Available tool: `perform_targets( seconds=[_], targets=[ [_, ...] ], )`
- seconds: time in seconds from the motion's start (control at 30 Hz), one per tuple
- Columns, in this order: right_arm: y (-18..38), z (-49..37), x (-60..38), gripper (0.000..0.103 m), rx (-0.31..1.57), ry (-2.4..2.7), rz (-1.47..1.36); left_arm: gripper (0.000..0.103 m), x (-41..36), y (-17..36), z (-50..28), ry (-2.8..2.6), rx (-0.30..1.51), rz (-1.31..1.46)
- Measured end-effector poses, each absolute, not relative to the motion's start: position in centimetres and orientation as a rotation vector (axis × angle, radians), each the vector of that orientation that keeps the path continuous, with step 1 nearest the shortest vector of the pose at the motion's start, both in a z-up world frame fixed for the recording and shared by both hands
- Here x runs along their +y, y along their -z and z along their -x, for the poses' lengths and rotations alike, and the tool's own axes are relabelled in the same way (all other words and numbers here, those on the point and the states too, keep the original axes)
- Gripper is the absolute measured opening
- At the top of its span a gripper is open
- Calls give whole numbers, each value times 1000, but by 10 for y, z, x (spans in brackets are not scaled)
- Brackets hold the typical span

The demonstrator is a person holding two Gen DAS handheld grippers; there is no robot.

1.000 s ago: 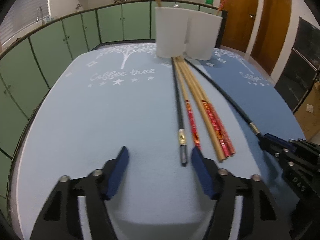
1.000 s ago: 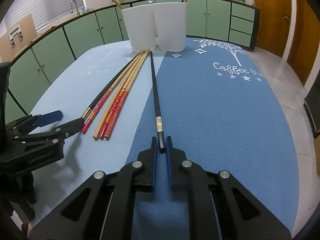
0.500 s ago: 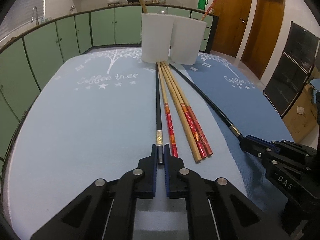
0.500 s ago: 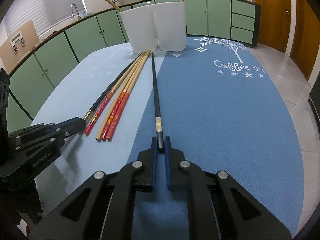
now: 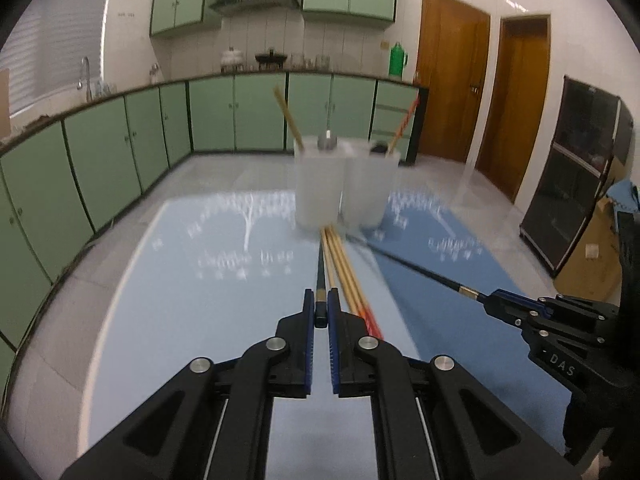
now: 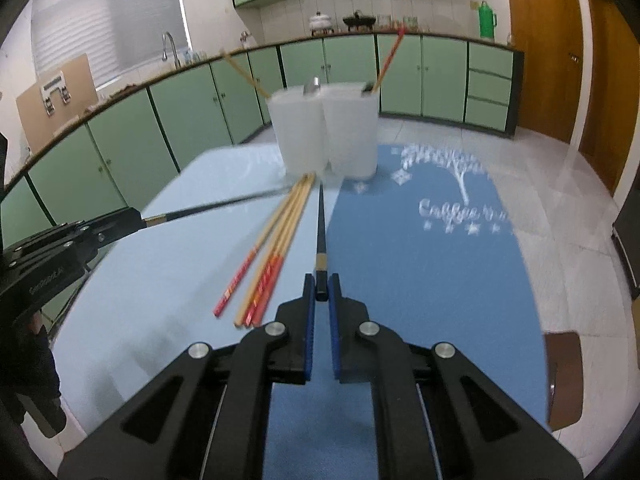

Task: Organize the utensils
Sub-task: 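Lift both black chopsticks over the white holder and open both tools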

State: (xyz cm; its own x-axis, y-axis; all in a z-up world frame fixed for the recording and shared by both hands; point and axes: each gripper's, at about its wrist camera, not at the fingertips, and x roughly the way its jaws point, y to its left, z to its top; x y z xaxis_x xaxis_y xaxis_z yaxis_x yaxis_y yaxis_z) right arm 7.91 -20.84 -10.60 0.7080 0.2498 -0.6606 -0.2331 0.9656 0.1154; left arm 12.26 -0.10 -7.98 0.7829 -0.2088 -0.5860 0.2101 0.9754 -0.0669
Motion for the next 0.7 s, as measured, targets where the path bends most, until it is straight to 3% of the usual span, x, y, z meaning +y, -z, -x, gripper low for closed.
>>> perform_targets(
  seconds=[0.43, 0.7],
  targets=[
    [-6, -116, -211, 6, 579, -313, 29, 6, -2, -2, -148, 288, 469, -9],
    [-36, -142, -211, 6, 592, -355, 29, 6, -4, -23, -163, 336, 451, 9]
  ],
)
